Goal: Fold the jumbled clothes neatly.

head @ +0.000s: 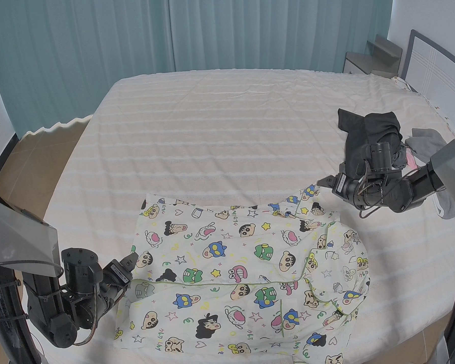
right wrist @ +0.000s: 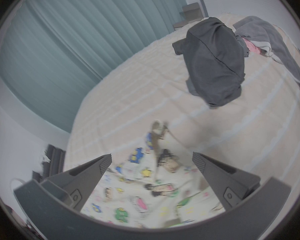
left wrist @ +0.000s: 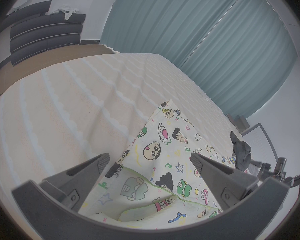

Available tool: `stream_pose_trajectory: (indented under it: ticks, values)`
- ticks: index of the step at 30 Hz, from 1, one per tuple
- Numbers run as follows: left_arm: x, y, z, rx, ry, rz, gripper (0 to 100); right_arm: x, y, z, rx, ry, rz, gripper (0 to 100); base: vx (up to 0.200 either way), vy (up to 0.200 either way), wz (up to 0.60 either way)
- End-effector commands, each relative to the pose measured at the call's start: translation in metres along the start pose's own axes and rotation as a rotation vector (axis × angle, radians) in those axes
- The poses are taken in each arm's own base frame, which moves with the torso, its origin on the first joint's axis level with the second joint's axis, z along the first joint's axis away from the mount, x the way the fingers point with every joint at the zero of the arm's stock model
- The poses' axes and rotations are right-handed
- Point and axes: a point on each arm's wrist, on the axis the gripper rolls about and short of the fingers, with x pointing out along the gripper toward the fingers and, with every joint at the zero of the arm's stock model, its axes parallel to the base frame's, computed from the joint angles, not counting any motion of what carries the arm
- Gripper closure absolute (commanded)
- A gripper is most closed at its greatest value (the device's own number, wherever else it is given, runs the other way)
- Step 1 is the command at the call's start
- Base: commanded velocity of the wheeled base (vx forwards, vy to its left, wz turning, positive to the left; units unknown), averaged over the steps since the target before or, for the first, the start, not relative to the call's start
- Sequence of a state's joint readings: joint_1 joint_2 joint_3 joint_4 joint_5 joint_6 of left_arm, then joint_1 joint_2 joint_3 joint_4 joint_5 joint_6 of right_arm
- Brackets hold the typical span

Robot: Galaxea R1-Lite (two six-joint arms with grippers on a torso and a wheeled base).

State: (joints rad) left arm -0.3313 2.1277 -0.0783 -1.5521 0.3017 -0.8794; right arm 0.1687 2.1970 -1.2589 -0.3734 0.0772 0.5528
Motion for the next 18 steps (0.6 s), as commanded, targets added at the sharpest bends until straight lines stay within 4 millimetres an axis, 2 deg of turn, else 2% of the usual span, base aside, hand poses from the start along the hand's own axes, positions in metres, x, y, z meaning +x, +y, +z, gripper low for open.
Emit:
stream_pose_trajectory:
  ticks: [1,4,5,6,7,9,13,18]
  values:
    - [0.0,0.0,0.0,-0.003,0.001,-0.001,0,-0.019,0.06,0.005,0.046,-0.036,0.117,0,0.0,0.0,0.0]
    - [0.0,0.0,0.0,-0.005,0.0,-0.002,0,0.001,0.066,-0.013,0.075,-0.003,0.084,0,0.0,0.0,0.0]
    - [0.0,0.0,0.0,-0.005,0.001,-0.003,0,0.015,0.064,-0.021,0.077,-0.004,0.045,0,0.0,0.0,0.0]
    - [0.0,0.0,0.0,-0.005,0.001,-0.003,0,0.015,0.064,-0.021,0.077,-0.004,0.045,0,0.0,0.0,0.0]
    - [0.0,0.0,0.0,-0.005,0.002,-0.004,0,0.031,0.058,-0.031,0.075,-0.011,-0.013,0,0.0,0.0,0.0]
    - [0.0,0.0,0.0,-0.009,0.003,-0.005,0,0.047,0.051,-0.04,0.076,-0.023,-0.072,0,0.0,0.0,0.0]
    - [0.0,-0.001,0.0,-0.022,0.007,-0.01,0,0.055,0.047,-0.045,0.085,-0.026,-0.096,0,0.0,0.0,0.0]
    - [0.0,-0.001,0.0,-0.024,0.011,-0.012,0,0.064,0.055,-0.053,0.141,-0.023,-0.077,0,0.0,0.0,0.0]
